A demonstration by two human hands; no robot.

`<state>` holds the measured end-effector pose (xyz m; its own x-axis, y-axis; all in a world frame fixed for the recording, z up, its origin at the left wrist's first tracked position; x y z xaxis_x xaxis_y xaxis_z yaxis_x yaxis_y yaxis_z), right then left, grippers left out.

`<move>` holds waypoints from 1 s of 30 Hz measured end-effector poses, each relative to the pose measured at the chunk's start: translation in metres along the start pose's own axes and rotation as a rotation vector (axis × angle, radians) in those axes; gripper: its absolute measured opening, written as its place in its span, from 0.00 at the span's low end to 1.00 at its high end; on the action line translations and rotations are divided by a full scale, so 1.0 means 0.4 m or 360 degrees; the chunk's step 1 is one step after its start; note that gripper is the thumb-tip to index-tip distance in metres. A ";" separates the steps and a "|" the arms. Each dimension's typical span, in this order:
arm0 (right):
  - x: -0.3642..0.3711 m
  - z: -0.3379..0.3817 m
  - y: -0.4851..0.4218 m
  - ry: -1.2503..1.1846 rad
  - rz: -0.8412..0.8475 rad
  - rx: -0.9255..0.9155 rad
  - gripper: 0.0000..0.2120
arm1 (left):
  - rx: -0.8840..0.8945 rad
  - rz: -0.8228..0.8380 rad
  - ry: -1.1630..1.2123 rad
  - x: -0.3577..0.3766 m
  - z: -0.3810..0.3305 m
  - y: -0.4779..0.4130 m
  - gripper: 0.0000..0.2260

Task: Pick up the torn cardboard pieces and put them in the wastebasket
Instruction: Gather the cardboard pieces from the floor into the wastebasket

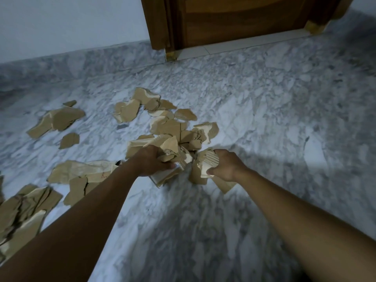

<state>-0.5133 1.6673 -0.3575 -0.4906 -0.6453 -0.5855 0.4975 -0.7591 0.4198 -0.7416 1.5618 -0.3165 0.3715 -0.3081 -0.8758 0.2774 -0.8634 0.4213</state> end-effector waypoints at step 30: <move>-0.126 0.002 -0.025 -0.0706 0.0245 0.0309 0.30 | 0.0120 0.0312 -0.0129 0.069 -0.078 0.011 0.27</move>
<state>-0.4942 1.7074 -0.3318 -0.6995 -0.6932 -0.1736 0.4665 -0.6270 0.6239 -0.7025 1.5617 -0.3316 0.3383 -0.5016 -0.7962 0.1387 -0.8103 0.5694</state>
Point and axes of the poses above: each hand's wrist, its own y-axis away from the middle knuckle, its own x-axis out of the palm, z = x × y, the point moved 1 cm from there along -y, towards the middle knuckle, and after that the axes turned 14 degrees about -y, right-handed, at the moved point
